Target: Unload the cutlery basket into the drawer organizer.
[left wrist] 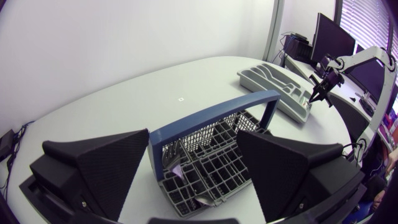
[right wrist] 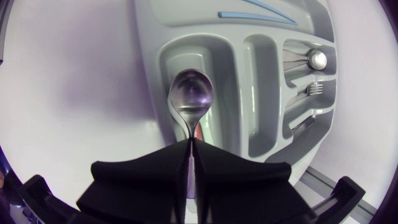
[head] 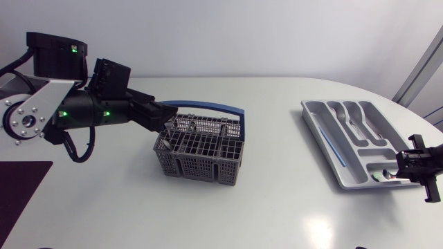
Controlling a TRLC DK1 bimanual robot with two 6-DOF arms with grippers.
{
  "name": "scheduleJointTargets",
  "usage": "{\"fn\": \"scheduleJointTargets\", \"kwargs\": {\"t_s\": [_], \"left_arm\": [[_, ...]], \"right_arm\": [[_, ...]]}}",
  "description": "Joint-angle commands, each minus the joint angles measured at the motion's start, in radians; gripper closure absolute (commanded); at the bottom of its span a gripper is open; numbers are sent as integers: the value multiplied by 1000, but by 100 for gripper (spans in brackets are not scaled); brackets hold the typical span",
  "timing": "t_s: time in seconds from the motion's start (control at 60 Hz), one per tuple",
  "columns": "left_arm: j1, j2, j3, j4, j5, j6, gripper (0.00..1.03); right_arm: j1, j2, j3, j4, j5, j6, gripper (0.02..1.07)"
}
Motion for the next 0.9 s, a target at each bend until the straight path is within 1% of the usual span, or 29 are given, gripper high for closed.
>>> {"fn": "scheduleJointTargets", "kwargs": {"t_s": [0.0, 0.25, 0.367, 0.883], "left_arm": [[4, -1, 18, -9, -4, 25, 5], [2, -16, 15, -14, -4, 25, 5], [9, -21, 15, -18, -4, 28, 5], [6, -18, 14, -18, -4, 34, 5]], "right_arm": [[19, 19, -29, 38, 8, -43, 101], [40, 30, -37, 104, 23, -51, 101], [48, 54, -32, 153, 43, -60, 101], [78, 63, -38, 163, 62, -65, 101]]}}
